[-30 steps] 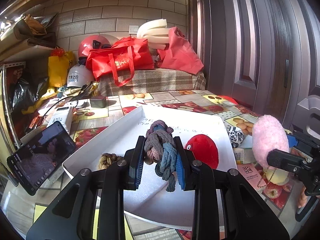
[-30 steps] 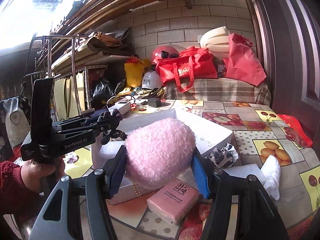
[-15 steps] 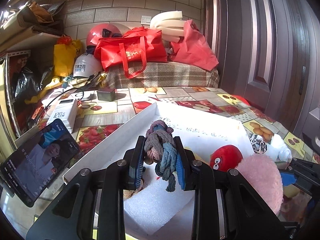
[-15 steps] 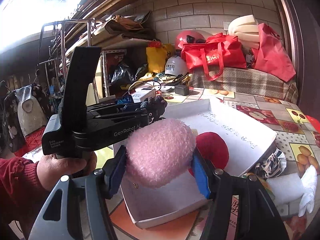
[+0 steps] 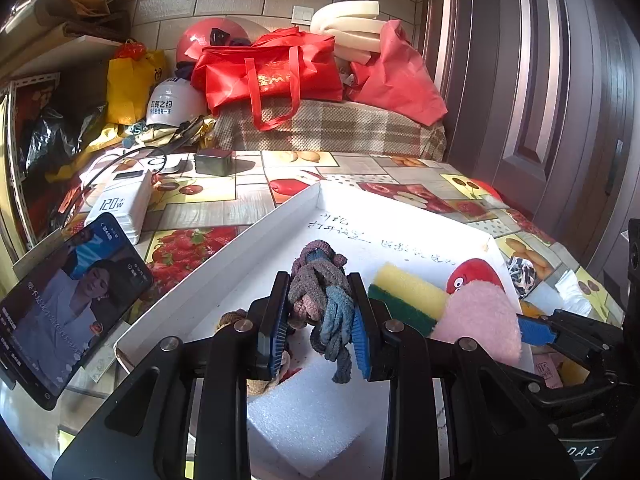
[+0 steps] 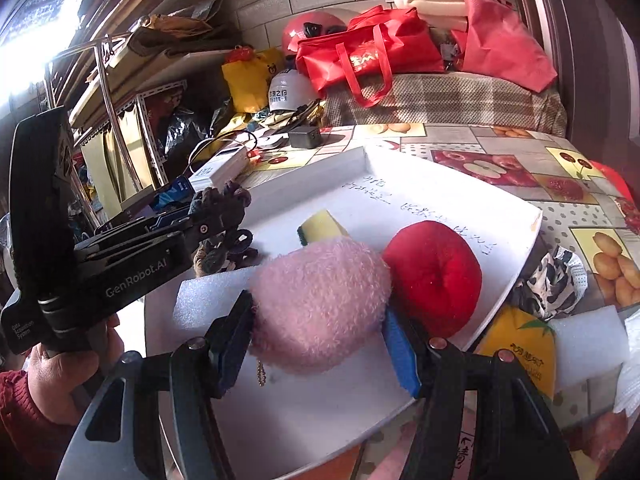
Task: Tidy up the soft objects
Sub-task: 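Carry the grey cloth and pink fluffy ball into the white tray and open both tools, then withdraw both tools from the tray toward the remaining items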
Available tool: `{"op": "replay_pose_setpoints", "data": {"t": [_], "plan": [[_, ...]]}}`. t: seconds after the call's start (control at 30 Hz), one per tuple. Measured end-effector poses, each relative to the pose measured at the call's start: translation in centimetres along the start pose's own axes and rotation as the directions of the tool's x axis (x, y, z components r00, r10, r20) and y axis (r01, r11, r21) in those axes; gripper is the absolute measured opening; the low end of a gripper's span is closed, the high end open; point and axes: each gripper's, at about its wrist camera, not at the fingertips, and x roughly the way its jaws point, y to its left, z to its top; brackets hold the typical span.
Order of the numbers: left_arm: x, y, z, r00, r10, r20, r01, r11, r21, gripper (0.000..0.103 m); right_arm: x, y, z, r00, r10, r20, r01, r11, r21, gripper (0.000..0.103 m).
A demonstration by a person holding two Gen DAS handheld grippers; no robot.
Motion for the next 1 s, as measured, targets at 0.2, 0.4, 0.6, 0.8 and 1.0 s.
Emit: {"op": "replay_pose_setpoints", "data": {"t": [0.2, 0.4, 0.6, 0.8, 1.0], "plan": [[0.0, 0.4, 0.1, 1.000, 0.012, 0.009, -0.012, 1.000, -0.003, 0.027, 0.5, 0.4, 0.8, 0.999, -0.017, 0.031, 0.017, 1.000, -0.005, 0.064], [0.1, 0.9, 0.1, 0.996, 0.088, 0.020, -0.088, 0.996, -0.014, 0.071, 0.8, 1.3, 0.9, 0.999, -0.030, 0.041, 0.032, 0.998, -0.045, 0.091], [-0.7, 1.0, 0.0, 0.992, 0.110, 0.060, -0.109, 0.994, -0.014, 0.103, 0.0, 1.7, 0.9, 0.995, -0.049, 0.087, 0.055, 0.996, -0.069, 0.103], [-1.1, 0.9, 0.1, 0.989, 0.125, 0.081, -0.124, 0.992, -0.015, 0.103, -0.3, 2.5, 0.8, 0.991, -0.059, 0.118, 0.071, 0.992, -0.107, 0.103], [-1.5, 0.4, 0.1, 0.984, 0.145, 0.107, -0.144, 0.989, -0.010, 0.103, -0.5, 2.4, 0.7, 0.990, -0.055, 0.127, 0.068, 0.992, -0.104, 0.103]]}}
